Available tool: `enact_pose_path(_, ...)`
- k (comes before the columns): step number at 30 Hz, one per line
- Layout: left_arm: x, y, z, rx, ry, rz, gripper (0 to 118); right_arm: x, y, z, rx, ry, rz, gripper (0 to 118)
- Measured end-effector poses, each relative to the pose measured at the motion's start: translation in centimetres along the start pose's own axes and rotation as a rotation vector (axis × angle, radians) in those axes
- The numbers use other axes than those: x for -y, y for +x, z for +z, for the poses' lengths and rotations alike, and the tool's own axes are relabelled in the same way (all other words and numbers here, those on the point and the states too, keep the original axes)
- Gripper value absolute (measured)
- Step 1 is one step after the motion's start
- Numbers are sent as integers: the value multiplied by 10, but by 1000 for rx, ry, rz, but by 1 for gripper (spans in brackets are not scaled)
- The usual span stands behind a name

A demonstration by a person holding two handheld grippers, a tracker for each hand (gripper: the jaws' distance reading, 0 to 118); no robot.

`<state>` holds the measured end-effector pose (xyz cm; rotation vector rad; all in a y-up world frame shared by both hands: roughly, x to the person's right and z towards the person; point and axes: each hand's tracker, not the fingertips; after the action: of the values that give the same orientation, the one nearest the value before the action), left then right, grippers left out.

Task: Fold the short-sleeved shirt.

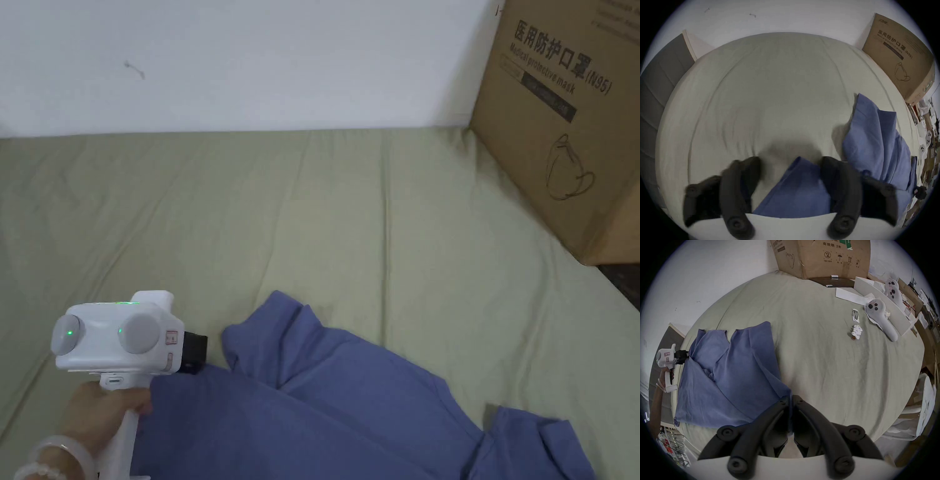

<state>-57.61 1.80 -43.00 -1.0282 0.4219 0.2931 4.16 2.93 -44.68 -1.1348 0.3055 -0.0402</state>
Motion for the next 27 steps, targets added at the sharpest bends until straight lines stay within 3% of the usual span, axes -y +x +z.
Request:
enact_pose_path(1,0,0,7,-26,17,-2,3,0,-1,0,0,0,0,3)
enact_pose_path(3,1,-2,12,-81,21,-53,2,1,-1,1,-15,-2,-3,3)
enact_pose_path(4,0,-5,13,3,-3,-16,2,1,-3,1,-19,-2,-7,3)
enact_pose_path(9,1,-8,48,-8,26,-1,2,-1,-9,12,-4,20,16,3)
enact_pose_path(16,4,-25,150,-17,161,-3,2,-32,-16,42,-48,114,-21,3)
enact_pose_path(21,9,-39,224,-127,273,-21,2,-73,-52,75,-100,255,-2,3)
enact_pose_path(25,6,-54,283,-218,360,3,2,-118,-98,106,-125,350,87,3)
enact_pose_path(27,3,-63,312,-239,410,32,2,-141,-119,123,-165,402,92,3)
